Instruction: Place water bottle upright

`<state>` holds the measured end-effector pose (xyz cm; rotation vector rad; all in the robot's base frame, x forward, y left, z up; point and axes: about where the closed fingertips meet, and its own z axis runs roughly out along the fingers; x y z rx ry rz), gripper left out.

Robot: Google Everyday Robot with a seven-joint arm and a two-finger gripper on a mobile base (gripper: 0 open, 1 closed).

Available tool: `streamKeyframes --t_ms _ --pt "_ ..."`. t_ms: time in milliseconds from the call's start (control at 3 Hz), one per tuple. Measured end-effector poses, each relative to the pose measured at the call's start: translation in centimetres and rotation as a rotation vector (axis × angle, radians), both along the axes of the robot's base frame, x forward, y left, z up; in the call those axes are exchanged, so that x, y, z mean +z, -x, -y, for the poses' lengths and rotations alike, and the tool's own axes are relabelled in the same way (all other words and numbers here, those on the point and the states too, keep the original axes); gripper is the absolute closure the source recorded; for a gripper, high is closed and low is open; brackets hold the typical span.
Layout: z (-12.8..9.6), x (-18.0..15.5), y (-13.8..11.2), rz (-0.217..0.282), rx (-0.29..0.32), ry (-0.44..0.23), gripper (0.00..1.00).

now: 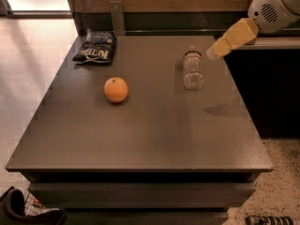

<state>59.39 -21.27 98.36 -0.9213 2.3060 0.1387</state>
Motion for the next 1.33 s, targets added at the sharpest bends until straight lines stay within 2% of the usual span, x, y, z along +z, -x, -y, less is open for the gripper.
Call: streamKeyframes --t_ms 333,667,1000,1333 --pt "-0.2 -1.1 -2.9 -0.02 -0.104 -0.107 0.0" --pt "-0.1 -2.3 -4.2 -0.046 -0.17 -0.167 0.0" --pt "-0.1 -2.3 -4.2 -0.046 -0.17 -0.167 0.0" --pt "-0.1 -2.7 -5.5 -0.081 -0.23 -0.174 0.0"
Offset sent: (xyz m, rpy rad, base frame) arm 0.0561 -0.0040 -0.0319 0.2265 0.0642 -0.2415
